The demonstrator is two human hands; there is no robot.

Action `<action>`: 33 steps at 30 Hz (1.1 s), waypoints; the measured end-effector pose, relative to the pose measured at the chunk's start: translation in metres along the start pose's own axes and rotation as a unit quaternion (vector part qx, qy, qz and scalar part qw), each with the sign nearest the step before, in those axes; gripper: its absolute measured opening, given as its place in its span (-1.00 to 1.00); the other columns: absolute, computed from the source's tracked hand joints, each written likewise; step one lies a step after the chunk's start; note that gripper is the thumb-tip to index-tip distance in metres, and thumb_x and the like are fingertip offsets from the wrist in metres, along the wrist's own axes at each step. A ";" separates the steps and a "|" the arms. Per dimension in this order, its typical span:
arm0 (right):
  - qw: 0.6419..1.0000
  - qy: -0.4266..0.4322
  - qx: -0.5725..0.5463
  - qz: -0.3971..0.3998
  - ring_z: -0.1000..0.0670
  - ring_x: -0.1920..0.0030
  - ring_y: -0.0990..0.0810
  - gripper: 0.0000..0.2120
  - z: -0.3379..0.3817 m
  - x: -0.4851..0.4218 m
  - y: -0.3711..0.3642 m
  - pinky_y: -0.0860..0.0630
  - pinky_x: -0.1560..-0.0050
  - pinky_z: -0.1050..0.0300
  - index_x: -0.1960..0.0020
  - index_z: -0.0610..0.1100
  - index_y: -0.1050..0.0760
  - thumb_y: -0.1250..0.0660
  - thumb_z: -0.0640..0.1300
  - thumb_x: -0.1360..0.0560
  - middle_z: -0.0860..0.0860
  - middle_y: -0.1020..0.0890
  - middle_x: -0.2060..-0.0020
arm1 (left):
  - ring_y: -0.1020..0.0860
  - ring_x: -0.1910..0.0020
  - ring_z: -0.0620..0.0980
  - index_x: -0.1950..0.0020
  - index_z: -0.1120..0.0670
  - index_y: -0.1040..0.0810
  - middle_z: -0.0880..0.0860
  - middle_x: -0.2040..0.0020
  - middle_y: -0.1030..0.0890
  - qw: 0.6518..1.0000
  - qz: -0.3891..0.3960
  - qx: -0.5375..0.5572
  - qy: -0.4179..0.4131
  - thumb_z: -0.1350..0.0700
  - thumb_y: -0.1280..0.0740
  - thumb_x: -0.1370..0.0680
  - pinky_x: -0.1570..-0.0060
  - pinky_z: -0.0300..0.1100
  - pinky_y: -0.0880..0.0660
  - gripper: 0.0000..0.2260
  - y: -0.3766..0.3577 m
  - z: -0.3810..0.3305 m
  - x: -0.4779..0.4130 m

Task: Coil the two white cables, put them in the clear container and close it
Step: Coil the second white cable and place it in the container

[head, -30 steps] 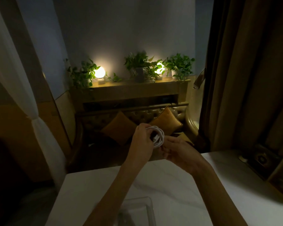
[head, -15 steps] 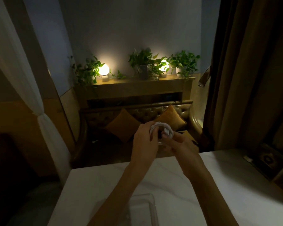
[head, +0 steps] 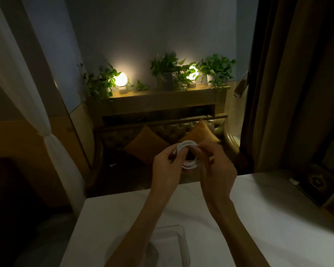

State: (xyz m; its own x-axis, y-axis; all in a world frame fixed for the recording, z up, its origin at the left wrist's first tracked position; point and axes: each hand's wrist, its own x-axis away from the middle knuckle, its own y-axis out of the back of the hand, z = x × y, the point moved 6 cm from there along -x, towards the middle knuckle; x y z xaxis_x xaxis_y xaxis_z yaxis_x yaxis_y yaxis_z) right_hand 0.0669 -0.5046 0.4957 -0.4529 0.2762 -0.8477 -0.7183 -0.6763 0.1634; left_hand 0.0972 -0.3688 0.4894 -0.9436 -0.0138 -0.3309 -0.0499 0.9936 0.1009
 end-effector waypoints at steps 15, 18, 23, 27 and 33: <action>0.984 0.150 0.096 0.002 -0.15 -0.11 -0.64 -0.67 0.010 0.009 -0.012 -0.51 -0.18 0.11 -0.04 -0.24 -0.65 -0.21 -0.03 -0.61 -0.18 -0.69 -0.04 | -0.47 0.51 -0.21 0.04 0.05 -0.62 -0.01 0.37 -0.54 0.995 0.016 -0.066 0.069 -0.05 -0.22 -0.60 0.50 -0.38 -0.38 -0.75 0.007 0.016 -0.007; 0.983 0.175 0.050 0.037 -0.07 -0.05 -0.59 -0.76 0.011 0.006 -0.017 -0.52 -0.09 0.16 -0.05 -0.17 -0.55 -0.21 -0.03 -0.61 -0.15 -0.65 0.01 | -0.43 0.50 -0.14 0.13 0.04 -0.62 0.08 0.36 -0.51 0.993 0.042 -0.036 0.105 -0.06 -0.22 -0.60 0.53 -0.34 -0.35 -0.73 0.014 0.017 -0.010; 0.983 -0.097 -0.152 0.042 0.19 0.12 -0.60 -0.90 -0.008 -0.007 -0.006 -0.48 0.11 0.49 -0.03 -0.16 -0.41 -0.24 -0.31 -0.56 0.17 -0.53 0.14 | -0.47 0.37 -0.07 0.02 0.03 -0.67 0.05 0.29 -0.55 0.980 0.172 0.041 0.086 -0.06 -0.26 -0.58 0.39 -0.29 -0.44 -0.75 0.011 0.013 -0.008; 0.941 -0.229 -0.238 0.074 0.18 0.10 -0.63 -0.86 -0.015 0.002 -0.017 -0.56 0.19 0.38 -0.15 -0.15 -0.39 -0.22 -0.21 -0.59 0.07 -0.58 0.08 | -0.47 0.39 -0.09 -0.02 0.09 -0.65 0.04 0.30 -0.57 0.989 0.138 0.021 0.058 -0.05 -0.28 -0.56 0.41 -0.31 -0.44 -0.74 0.010 0.017 -0.005; 0.884 -0.307 -0.272 0.223 0.11 0.02 -0.66 -0.68 -0.026 0.043 -0.038 -0.61 0.21 0.27 -0.29 -0.08 -0.46 -0.20 -0.03 -0.57 0.02 -0.64 -0.07 | -0.56 0.29 -0.04 -0.11 0.20 -0.61 0.13 0.15 -0.64 0.978 0.163 0.014 0.126 -0.14 -0.26 -0.49 0.32 -0.23 -0.53 -0.55 0.023 0.041 0.002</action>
State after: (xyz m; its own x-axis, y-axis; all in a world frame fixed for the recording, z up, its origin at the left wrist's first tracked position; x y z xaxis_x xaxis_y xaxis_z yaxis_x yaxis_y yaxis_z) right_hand 0.0883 -0.4850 0.4398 -0.9486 0.1049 -0.2985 -0.1111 -0.9938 0.0038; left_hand 0.1073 -0.3415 0.4527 -0.9585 0.2819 -0.0434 0.2740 0.9522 0.1349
